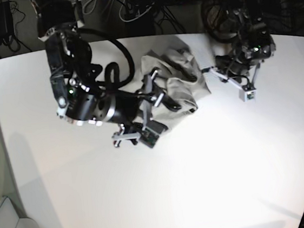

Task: Layout the t-shirt on the table in an organized manner, then fold the t-shirt properly
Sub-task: 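Release the folded t-shirt and pull both grippers back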

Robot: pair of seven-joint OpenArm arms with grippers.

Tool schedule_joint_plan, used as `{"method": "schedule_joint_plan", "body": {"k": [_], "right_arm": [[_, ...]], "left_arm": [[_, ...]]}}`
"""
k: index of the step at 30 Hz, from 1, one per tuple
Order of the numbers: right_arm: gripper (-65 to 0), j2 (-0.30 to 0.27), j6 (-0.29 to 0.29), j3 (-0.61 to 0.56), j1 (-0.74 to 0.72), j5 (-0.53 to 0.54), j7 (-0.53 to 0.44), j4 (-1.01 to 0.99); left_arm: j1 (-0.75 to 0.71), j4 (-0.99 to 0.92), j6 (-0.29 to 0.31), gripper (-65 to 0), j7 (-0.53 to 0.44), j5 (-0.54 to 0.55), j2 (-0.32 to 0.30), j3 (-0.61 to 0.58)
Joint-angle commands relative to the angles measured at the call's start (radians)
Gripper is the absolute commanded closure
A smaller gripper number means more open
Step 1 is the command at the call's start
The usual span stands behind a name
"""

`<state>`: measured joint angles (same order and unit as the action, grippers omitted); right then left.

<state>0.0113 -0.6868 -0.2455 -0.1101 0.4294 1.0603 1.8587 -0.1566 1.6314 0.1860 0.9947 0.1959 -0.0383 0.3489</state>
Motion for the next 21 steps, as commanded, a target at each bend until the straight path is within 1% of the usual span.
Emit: {"method": "schedule_joint_plan", "body": {"k": [1,4,7,11,13,16,19,21], "right_arm": [[-28.0,0.005,-0.011,0.019,-0.020,0.023,-0.027,-0.009],[-21.5,0.005,-0.011,0.073,-0.032,0.021,-0.027,-0.092],[-14.4,-0.006,-0.011,0.122,-0.050,0.021,-0.027,-0.153],[-3.5,-0.020,-0.011,0.142,-0.064,0.019,-0.028,-0.182],[-0.2,-0.034,-0.011,0.140,-0.070,0.018,-0.028,-0.210],[0.0,-0.041,-0.011,0.139,-0.072,0.018,-0.035,-0.239],[0.0,-0.078,-0.011,0.134,-0.070,0.018,-0.085,-0.270],[0.0,-0.093,-0.011,0.133,-0.070,0.018,-0.108,-0.288]], "left_arm": [[-0.010,0.037,-0.003,0.0,-0.003,-0.002,-0.005,0.022],[-0.057,0.115,-0.003,0.0,0.000,-0.002,-0.005,0.075],[-0.084,0.211,-0.001,-0.1,0.063,0.027,-0.005,0.082],[-0.091,0.310,-0.001,-0.1,0.160,0.165,-0.007,0.089],[-0.084,0.329,-0.001,-0.1,0.194,0.239,-0.007,0.089],[-0.073,0.336,-0.001,-0.1,0.214,0.359,-0.001,0.083],[-0.042,0.338,-0.003,-0.1,0.264,0.548,0.004,0.085],[-0.027,0.329,-0.003,-0.1,0.269,0.649,0.004,0.089]]}}
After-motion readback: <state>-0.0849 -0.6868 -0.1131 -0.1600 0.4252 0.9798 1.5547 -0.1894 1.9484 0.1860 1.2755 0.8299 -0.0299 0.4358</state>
